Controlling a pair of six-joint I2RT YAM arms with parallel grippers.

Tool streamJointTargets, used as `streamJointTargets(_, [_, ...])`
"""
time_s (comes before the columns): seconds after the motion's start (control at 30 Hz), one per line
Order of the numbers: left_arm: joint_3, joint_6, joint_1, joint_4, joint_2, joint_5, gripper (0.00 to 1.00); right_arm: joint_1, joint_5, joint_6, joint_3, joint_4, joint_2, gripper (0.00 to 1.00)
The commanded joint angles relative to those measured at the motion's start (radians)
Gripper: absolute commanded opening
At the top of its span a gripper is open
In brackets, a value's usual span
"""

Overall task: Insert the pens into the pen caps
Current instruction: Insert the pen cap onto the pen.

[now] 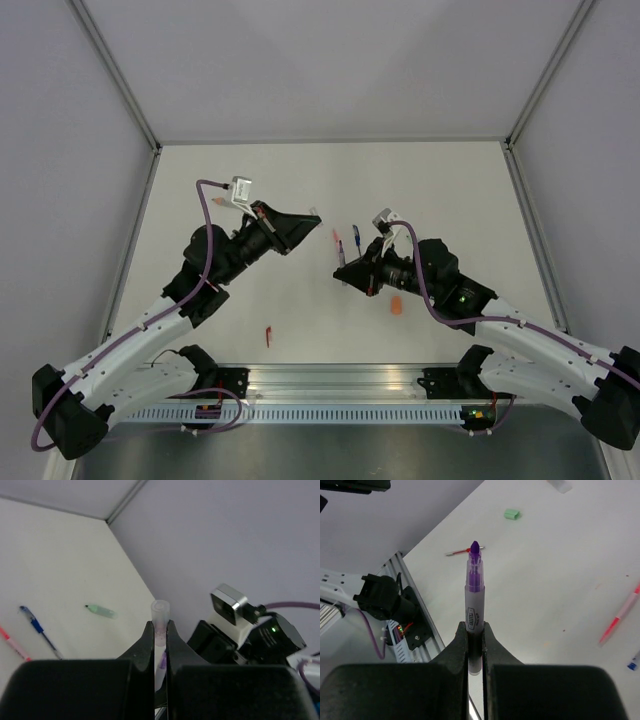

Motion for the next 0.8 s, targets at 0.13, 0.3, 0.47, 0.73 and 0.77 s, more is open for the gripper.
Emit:
streamJointTargets(0.13, [-0.072,0.193,-0.004,0.254,-0.043,0.329,0.02,0.001,-0.2,0.054,-0.026,0.203,0.029,0.0])
streamJointTargets(0.3, [-0.096,0.201,-0.004,0.306,-0.035,0.364,0.02,0.005,-0.204,0.051,-0.036,0.215,0.012,0.0])
streamJointTargets(0.47, [-0.102,0.198,-0.004,0.327,-0.022,0.37,0.02,0.018,-0.208,0.056,-0.034,0.223,0.018,0.0])
streamJointTargets(0.73, [-0.101,0.178,-0.004,0.338,0.005,0.367,0.02,0.022,-0.205,0.057,-0.037,0.22,0.0,0.0])
streamJointTargets(0.77, [-0.102,0.179,-0.005,0.332,0.0,0.36,0.02,0.022,-0.205,0.057,-0.037,0.22,-0.002,0.0])
